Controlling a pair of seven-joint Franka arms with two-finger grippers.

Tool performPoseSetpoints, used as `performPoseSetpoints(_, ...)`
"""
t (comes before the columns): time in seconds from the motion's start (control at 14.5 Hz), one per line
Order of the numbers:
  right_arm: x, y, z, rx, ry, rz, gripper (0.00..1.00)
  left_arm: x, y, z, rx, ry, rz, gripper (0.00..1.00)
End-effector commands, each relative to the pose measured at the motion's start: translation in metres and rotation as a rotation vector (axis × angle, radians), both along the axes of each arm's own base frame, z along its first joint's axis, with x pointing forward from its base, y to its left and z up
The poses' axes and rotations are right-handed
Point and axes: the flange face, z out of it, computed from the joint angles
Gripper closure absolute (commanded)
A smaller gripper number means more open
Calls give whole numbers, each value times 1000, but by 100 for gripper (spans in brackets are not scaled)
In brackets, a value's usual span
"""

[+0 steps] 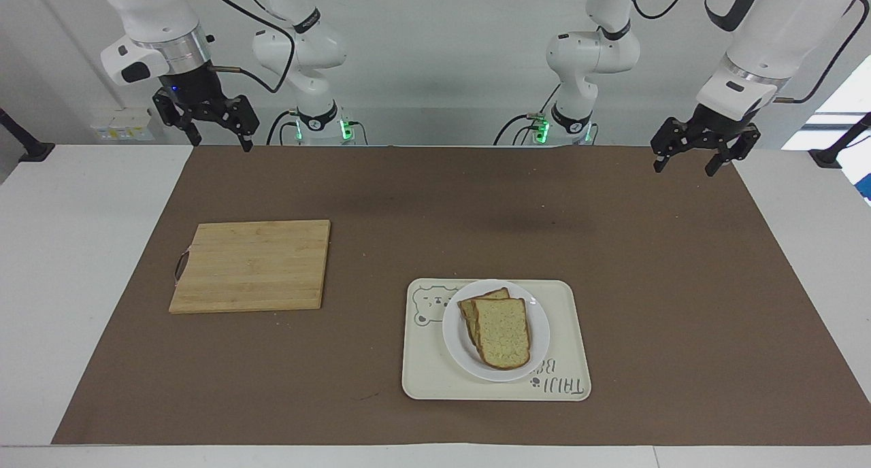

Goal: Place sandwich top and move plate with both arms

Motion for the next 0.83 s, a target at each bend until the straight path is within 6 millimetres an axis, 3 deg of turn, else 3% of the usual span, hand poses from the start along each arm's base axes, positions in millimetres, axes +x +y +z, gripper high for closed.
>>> performPoseSetpoints(0.0, -4, -2, 0, 18, -9, 20, 0, -5, 2, 2, 24, 28, -21, 0)
performPoseSetpoints(0.21, -4, -2, 0, 18, -9, 20, 0, 4, 4, 12, 33, 82, -17, 0)
performPoseSetpoints(0.76, -4, -2, 0, 18, -9, 20, 0, 10, 0, 6, 58, 91, -27, 0)
